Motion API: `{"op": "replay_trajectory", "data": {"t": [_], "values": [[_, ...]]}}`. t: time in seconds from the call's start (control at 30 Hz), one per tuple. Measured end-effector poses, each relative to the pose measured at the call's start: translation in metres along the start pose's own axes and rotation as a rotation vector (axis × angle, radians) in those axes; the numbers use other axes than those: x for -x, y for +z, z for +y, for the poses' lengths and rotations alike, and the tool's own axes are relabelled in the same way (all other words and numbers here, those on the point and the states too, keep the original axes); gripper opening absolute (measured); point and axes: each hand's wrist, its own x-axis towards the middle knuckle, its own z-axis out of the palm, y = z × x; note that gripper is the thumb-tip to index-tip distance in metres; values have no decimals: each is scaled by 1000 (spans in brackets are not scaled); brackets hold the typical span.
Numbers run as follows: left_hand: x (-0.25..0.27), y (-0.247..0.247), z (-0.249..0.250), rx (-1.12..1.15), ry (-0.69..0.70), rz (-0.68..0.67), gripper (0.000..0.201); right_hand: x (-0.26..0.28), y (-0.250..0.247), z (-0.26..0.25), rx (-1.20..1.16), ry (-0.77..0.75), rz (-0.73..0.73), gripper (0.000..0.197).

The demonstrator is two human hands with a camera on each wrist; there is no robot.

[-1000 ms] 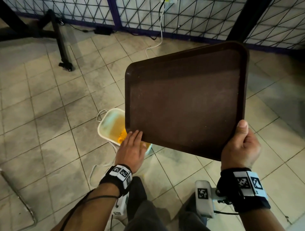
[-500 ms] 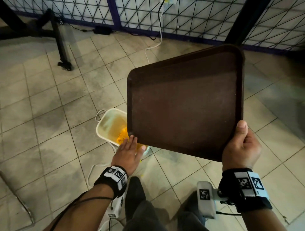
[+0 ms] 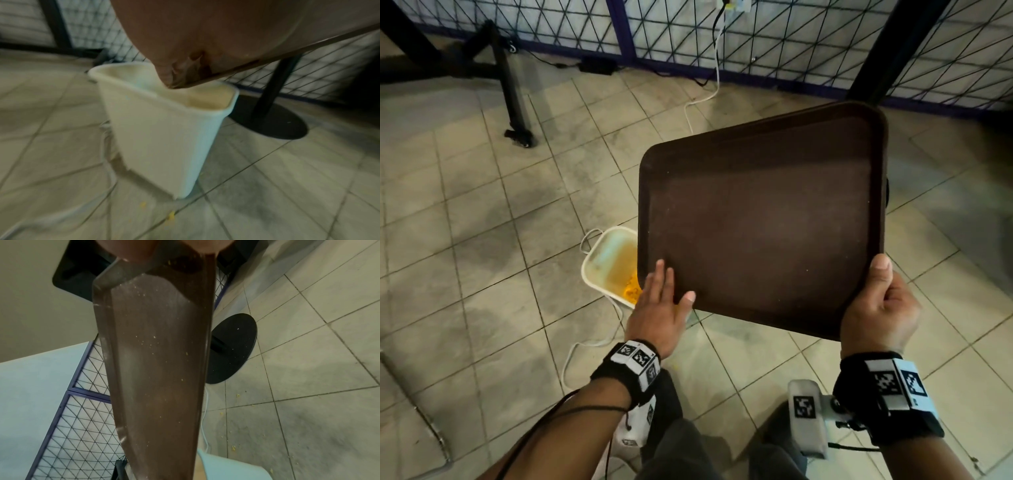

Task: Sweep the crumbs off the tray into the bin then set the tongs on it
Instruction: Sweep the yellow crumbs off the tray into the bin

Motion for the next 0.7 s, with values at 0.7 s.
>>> {"op": "replay_trajectory", "data": {"t": [0.7], "values": [[-4,-22,36,-9,233,176,72,13,9,3,-18,60,-26,45]]}}
